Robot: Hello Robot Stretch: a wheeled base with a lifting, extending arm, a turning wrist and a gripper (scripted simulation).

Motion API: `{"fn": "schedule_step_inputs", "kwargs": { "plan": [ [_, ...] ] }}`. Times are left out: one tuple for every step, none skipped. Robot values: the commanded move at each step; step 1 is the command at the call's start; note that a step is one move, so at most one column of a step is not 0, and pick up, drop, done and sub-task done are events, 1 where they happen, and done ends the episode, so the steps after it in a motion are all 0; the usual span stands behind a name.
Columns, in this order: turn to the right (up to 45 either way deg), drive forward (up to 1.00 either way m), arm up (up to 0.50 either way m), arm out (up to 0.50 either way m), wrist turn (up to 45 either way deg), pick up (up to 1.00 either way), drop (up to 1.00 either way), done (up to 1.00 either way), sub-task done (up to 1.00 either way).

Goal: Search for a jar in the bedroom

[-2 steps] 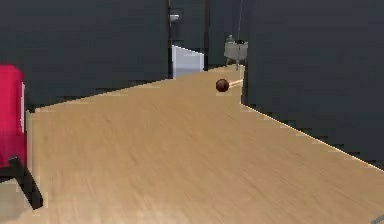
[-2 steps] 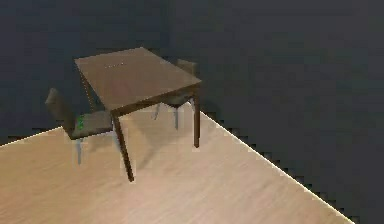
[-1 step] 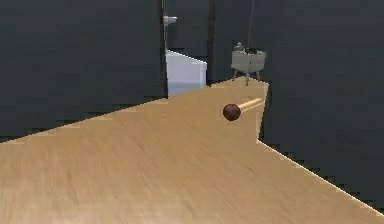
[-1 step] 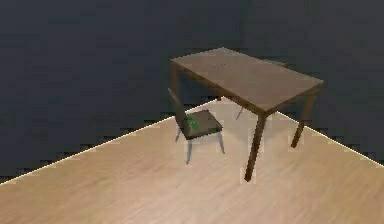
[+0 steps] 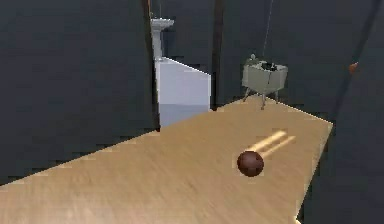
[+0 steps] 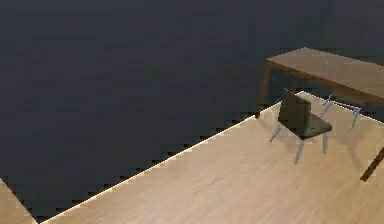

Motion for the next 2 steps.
{"fn": "schedule_step_inputs", "kwargs": {
  "plan": [
    [0.0, 1.0, 0.0, 0.0, 0.0, 0.0, 0.0, 0.0, 0.0],
    [3.0, 0.0, 0.0, 0.0, 0.0, 0.0, 0.0, 0.0, 0.0]
  ]
}}
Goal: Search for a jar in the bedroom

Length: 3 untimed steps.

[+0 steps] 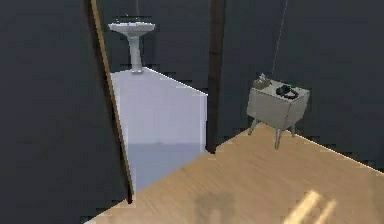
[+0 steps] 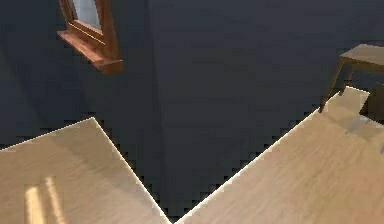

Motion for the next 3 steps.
{"fn": "schedule_step_inputs", "kwargs": {
  "plan": [
    [0.0, 1.0, 0.0, 0.0, 0.0, 0.0, 0.0, 0.0, 0.0],
    [0.0, 0.5, 0.0, 0.0, 0.0, 0.0, 0.0, 0.0, 0.0],
    [-39.0, 0.0, 0.0, 0.0, 0.0, 0.0, 0.0, 0.0, 0.0]
  ]
}}
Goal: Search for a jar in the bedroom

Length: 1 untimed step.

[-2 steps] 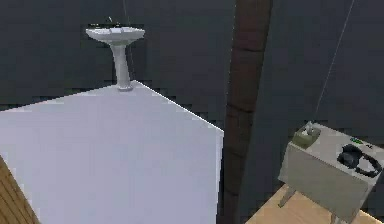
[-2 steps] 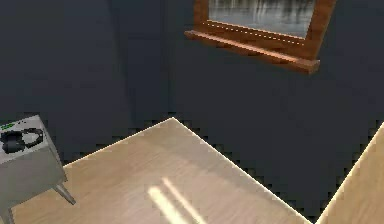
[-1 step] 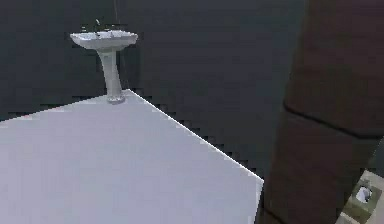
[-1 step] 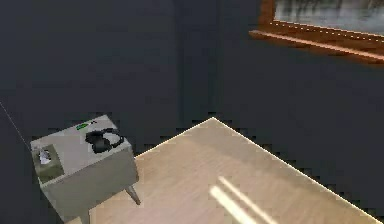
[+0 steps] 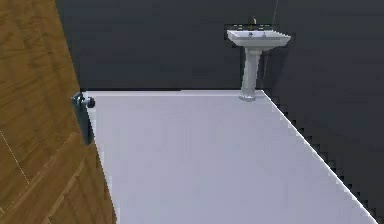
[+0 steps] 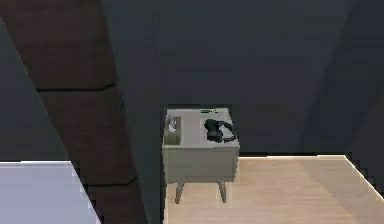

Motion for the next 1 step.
{"fn": "schedule_step_inputs", "kwargs": {
  "plan": [
    [0.0, 0.75, 0.0, 0.0, 0.0, 0.0, 0.0, 0.0, 0.0]
  ]
}}
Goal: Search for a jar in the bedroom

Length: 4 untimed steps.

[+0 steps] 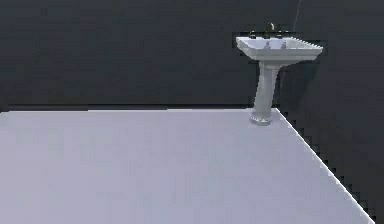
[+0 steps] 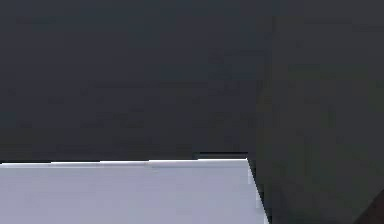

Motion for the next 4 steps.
{"fn": "schedule_step_inputs", "kwargs": {
  "plan": [
    [15.0, 0.0, 0.0, 0.0, 0.0, 0.0, 0.0, 0.0, 0.0],
    [0.0, 0.3, 0.0, 0.0, 0.0, 0.0, 0.0, 0.0, 0.0],
    [-42.0, 0.0, 0.0, 0.0, 0.0, 0.0, 0.0, 0.0, 0.0],
    [0.0, 0.65, 0.0, 0.0, 0.0, 0.0, 0.0, 0.0, 0.0]
  ]
}}
